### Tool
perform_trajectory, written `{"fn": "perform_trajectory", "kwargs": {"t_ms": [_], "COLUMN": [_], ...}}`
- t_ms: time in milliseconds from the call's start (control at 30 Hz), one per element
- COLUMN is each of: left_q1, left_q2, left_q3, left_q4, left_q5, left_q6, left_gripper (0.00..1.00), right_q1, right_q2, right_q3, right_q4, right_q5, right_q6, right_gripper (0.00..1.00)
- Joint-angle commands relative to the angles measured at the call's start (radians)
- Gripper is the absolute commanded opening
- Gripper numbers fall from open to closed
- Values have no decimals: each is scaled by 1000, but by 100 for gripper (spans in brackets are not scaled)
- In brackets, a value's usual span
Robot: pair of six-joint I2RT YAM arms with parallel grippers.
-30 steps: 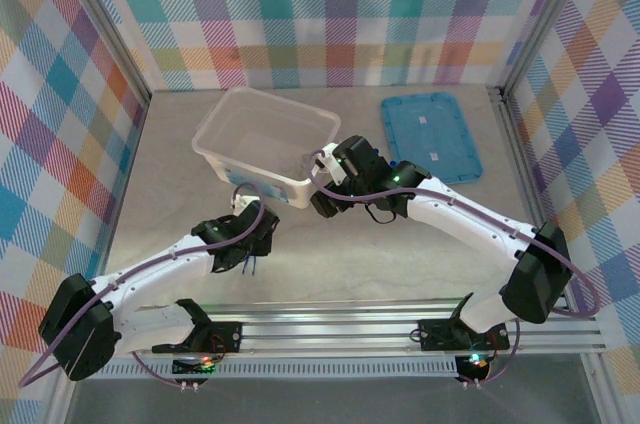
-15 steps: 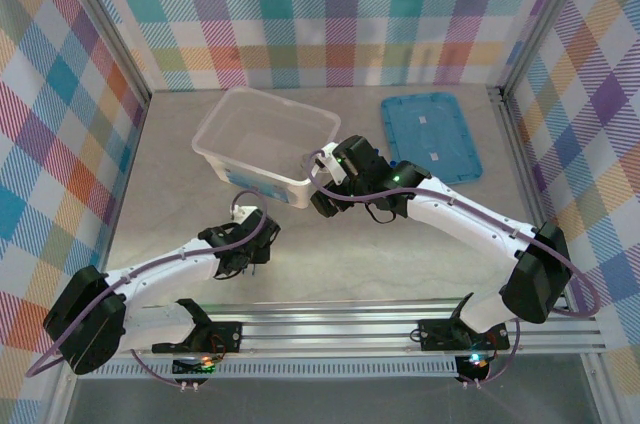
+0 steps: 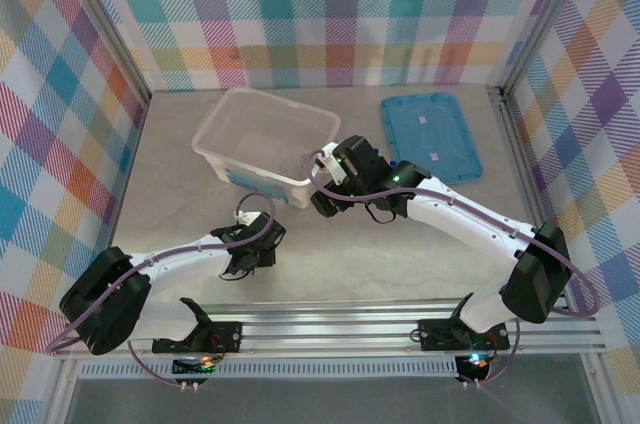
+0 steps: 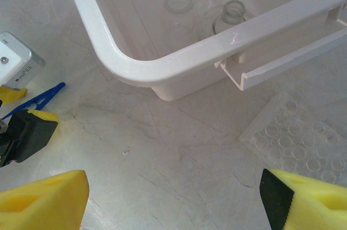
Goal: Organize the chemistry lab equipment
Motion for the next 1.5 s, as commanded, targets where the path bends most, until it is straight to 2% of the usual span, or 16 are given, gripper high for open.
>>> {"fn": "perform_trajectory", "kwargs": {"t_ms": [0,200,833,1067,1200,1467], "left_q1": [11,12,-16,-31,-42,-47], "left_q2": [-23,-20,-42,-82,-102,-71], "left_q3": [-45,-74,-25,-29,-40,-35], "left_q4": [52,94,0,-66,-83,-74], "left_q5": [42,77,49,46,41,27], "left_q6": [-60,-95,-59,-80,-96,-98], "left_gripper": [64,62,43,42,38,34], "right_q1": [7,7,7,8,7,7], "right_q2": [2,15,9,2,1,-10], "right_q3": [0,4,-5,-19,-29,-37], "right_q4": [0,7,10,21,27,30], "right_q5": [-14,-18,-11,-6,-9,-7], "right_q6": [-2,0,2,3,7,8], "right_gripper": [83,83,84,83,84,83]}}
